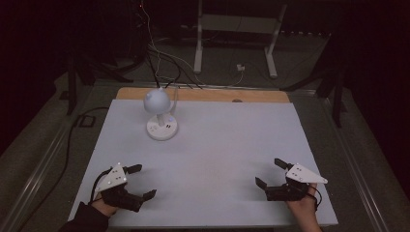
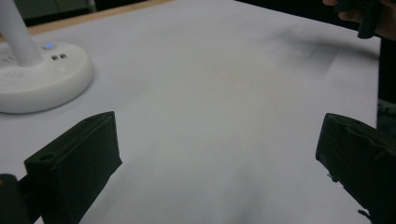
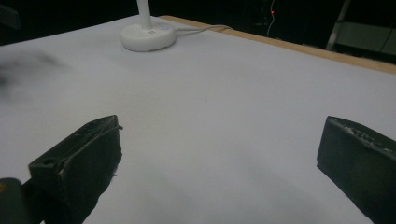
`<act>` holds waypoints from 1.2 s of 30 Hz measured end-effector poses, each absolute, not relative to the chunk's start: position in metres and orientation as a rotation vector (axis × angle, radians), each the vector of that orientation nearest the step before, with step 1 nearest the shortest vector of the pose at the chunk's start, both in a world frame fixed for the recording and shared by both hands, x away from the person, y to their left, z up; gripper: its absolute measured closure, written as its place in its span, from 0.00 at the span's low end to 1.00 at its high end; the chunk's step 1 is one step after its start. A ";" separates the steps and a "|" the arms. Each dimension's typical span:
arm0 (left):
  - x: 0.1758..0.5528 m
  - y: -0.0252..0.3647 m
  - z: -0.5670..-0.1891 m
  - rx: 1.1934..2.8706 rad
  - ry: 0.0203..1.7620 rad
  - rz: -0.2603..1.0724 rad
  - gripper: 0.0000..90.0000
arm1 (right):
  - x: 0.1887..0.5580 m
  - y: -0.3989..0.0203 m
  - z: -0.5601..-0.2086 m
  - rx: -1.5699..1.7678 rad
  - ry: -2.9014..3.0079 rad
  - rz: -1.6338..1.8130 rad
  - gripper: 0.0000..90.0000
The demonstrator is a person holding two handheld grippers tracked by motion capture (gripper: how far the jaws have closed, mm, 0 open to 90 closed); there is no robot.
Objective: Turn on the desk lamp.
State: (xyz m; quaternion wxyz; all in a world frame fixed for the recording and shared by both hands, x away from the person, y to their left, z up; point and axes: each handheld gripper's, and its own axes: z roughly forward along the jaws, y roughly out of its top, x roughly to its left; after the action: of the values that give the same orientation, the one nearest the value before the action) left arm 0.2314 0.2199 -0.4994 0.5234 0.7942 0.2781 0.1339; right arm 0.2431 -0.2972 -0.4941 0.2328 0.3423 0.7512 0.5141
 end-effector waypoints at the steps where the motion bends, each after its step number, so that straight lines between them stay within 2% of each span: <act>1: 0.231 0.220 -0.499 1.895 0.661 0.325 0.00 | 0.242 -0.295 -0.495 0.930 2.073 1.399 0.00; 26: 0.230 0.217 -0.499 1.920 0.651 0.339 0.00 | 0.241 -0.294 -0.494 0.939 2.032 1.419 0.00; 36: 0.226 0.211 -0.483 1.905 0.628 0.363 0.00 | 0.241 -0.292 -0.494 0.954 2.017 1.420 0.00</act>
State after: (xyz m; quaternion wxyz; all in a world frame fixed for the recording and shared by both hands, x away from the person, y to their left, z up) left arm 0.2257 0.2114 -0.4830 0.5242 0.7959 0.2624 0.1516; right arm 0.2411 -0.2915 -0.4944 0.2457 0.3497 0.7393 0.5203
